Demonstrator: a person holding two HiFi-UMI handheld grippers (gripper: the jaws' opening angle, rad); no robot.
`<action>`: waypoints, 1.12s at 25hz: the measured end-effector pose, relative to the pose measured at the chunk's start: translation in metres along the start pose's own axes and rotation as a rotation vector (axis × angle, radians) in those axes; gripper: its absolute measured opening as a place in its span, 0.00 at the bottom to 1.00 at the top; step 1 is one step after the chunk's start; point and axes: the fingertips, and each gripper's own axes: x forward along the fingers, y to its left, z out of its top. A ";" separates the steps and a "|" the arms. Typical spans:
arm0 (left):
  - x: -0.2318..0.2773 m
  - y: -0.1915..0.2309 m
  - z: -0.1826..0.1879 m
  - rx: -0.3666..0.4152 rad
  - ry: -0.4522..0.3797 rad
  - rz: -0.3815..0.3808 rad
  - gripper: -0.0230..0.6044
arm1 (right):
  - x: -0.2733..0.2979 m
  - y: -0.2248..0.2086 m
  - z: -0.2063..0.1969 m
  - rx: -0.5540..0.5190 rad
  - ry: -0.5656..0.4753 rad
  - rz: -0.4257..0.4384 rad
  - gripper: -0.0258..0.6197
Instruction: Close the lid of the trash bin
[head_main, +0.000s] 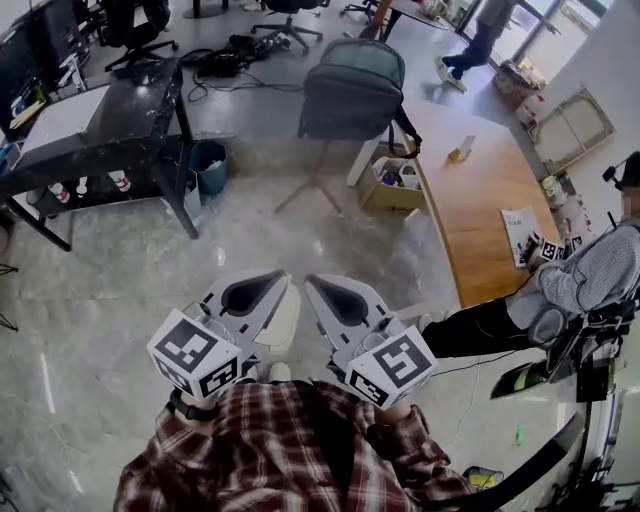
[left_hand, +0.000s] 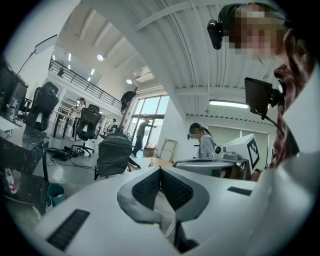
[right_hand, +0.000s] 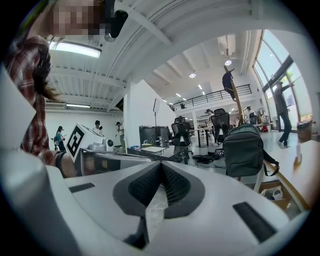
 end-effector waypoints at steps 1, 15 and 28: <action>0.000 0.000 0.000 0.002 -0.002 0.003 0.05 | 0.000 -0.001 0.001 -0.001 -0.003 -0.003 0.06; 0.009 0.010 0.000 -0.017 0.003 0.011 0.05 | 0.015 -0.010 0.003 0.024 0.002 0.005 0.06; 0.014 0.018 -0.009 -0.030 0.039 0.009 0.05 | 0.026 -0.013 -0.006 0.028 0.028 0.032 0.06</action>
